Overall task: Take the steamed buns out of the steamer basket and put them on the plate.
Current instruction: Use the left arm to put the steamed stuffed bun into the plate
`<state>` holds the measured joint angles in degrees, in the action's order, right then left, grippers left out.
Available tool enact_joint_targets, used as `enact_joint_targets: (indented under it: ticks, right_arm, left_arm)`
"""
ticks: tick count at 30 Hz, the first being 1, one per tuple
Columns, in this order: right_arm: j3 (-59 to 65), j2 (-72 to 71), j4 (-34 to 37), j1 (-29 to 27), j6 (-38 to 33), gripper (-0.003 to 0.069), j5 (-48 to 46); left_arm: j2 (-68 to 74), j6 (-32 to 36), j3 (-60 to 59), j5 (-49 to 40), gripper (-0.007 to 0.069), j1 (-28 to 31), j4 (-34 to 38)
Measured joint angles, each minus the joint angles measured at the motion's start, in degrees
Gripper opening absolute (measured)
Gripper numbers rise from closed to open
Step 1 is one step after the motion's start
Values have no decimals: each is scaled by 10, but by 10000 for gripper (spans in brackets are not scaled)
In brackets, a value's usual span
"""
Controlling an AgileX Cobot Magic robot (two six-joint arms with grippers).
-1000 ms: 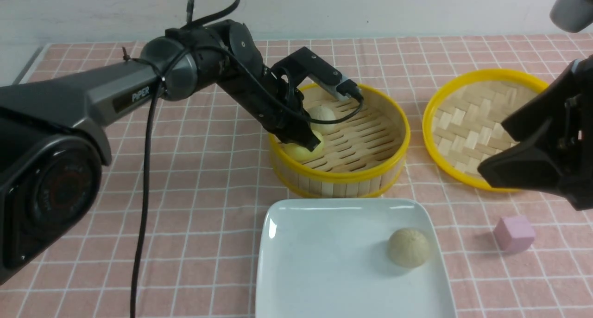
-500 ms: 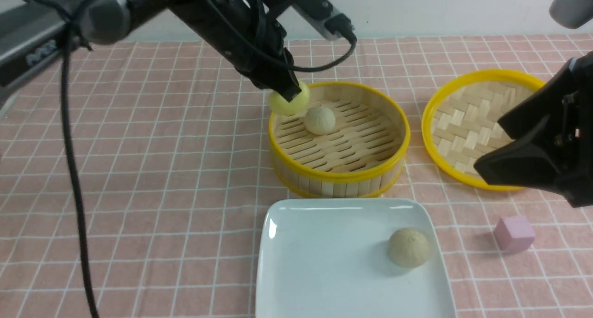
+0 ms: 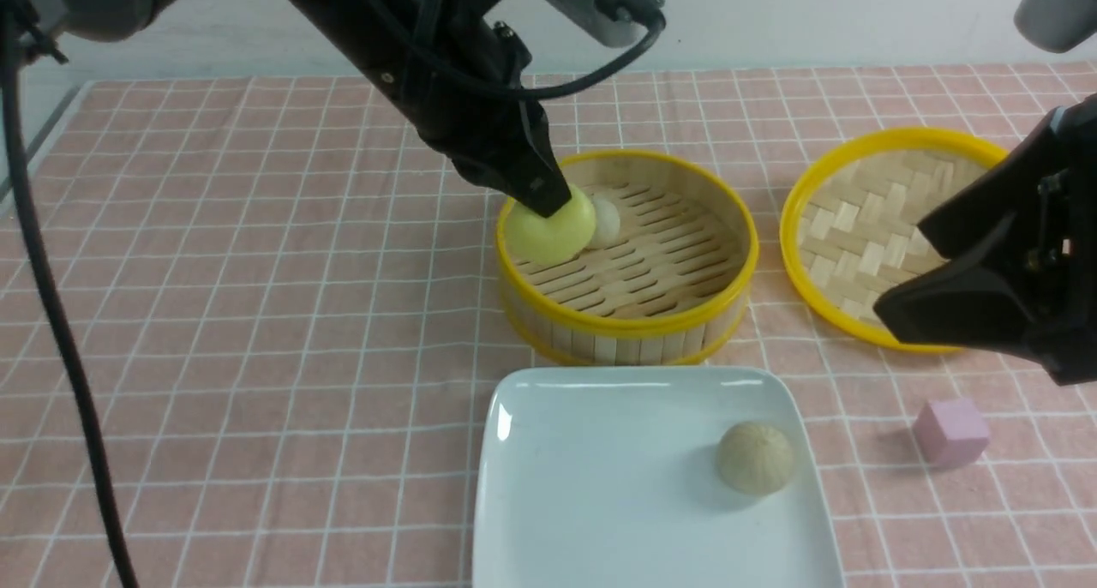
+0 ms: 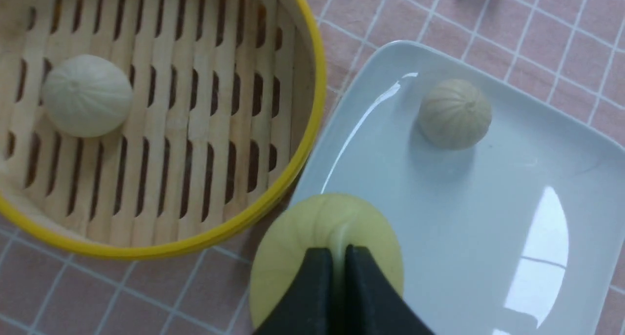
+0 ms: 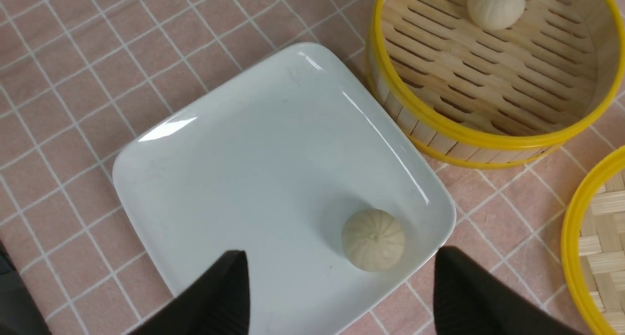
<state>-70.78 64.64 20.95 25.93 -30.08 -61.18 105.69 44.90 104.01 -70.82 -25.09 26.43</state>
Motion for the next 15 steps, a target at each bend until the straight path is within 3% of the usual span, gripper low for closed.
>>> enact_joint_targets:
  ticks: [15]
  right_arm:
    - [0,0,8,0,1,495,0]
  left_arm:
    - [145,17,0,9,30,-78,10]
